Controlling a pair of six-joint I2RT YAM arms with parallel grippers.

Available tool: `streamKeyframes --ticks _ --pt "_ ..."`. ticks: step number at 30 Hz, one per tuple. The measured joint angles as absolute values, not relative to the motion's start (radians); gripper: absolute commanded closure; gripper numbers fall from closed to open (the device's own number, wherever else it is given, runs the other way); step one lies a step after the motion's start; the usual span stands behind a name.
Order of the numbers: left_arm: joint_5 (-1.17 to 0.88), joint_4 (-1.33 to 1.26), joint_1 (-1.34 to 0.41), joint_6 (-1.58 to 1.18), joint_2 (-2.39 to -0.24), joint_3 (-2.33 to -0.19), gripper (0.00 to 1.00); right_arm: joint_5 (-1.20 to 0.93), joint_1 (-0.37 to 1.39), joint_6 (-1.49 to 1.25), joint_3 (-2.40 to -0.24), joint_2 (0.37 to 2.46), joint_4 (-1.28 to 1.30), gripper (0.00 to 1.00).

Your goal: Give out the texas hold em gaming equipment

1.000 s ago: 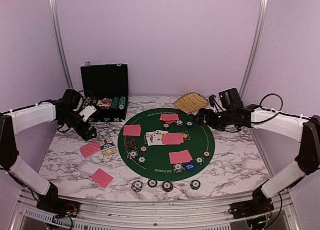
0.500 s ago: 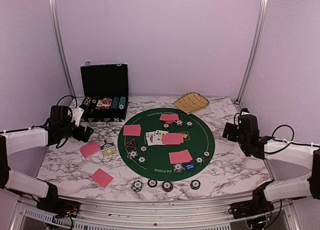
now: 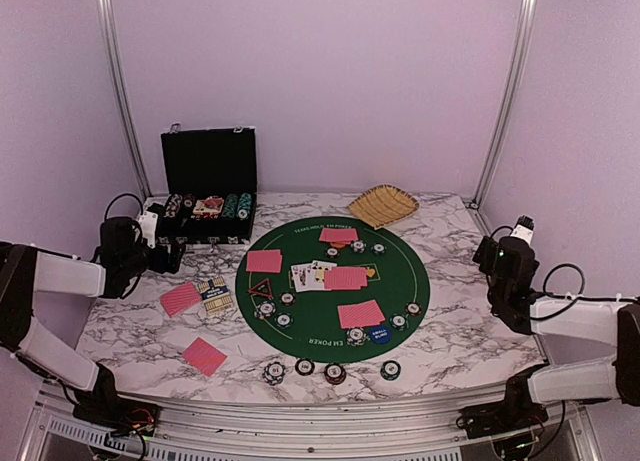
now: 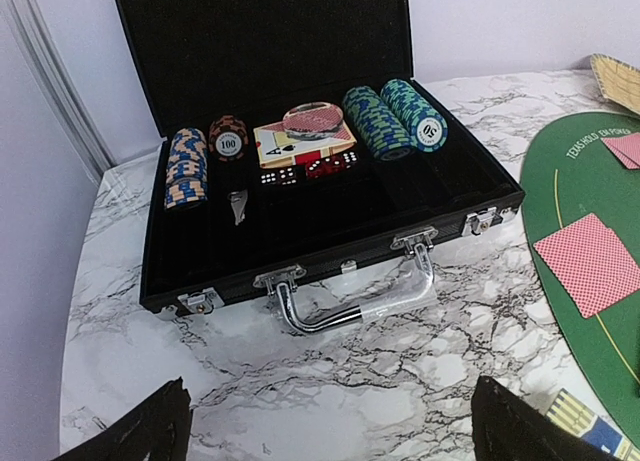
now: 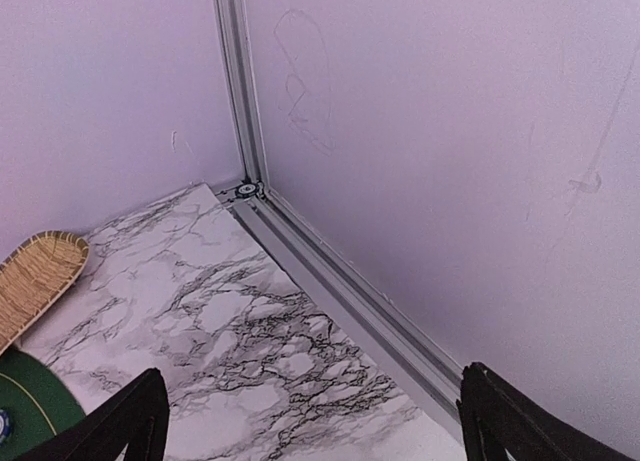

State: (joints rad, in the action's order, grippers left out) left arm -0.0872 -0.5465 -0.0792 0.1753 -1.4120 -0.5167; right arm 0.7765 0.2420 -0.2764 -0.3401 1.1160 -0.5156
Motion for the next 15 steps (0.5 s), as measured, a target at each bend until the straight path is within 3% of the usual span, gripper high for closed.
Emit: streamKeyframes --ticks 9,15 --pt "-0.051 -0.798 -0.075 0.136 -1.461 -0.41 0.01 0.792 0.23 -0.122 -0.099 1.169 -0.903 0.01" --pt "-0.006 -0.956 -0.075 0.115 -1.458 -0.316 0.01 0.779 0.196 -0.056 -0.047 1.22 -1.15 0.01"
